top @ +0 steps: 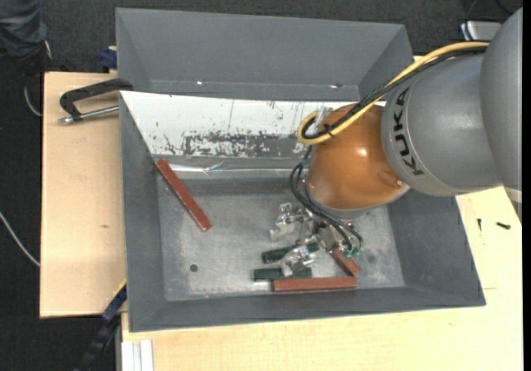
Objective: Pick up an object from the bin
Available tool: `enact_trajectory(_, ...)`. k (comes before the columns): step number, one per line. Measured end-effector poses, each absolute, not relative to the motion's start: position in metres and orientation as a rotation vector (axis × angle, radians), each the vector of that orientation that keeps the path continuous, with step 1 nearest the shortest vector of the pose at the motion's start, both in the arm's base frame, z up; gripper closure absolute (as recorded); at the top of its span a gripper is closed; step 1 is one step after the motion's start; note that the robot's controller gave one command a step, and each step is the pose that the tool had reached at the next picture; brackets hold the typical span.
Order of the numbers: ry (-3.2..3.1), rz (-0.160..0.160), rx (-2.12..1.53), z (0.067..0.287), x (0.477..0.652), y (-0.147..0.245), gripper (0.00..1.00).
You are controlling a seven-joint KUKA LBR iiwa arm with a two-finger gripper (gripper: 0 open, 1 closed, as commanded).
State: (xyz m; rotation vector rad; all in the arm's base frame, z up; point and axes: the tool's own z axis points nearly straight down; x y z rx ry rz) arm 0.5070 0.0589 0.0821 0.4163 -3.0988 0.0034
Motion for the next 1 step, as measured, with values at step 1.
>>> enact_trajectory(1,-3.091,-0.002,0.582,0.2874,0.5061,0.0375,1.0)
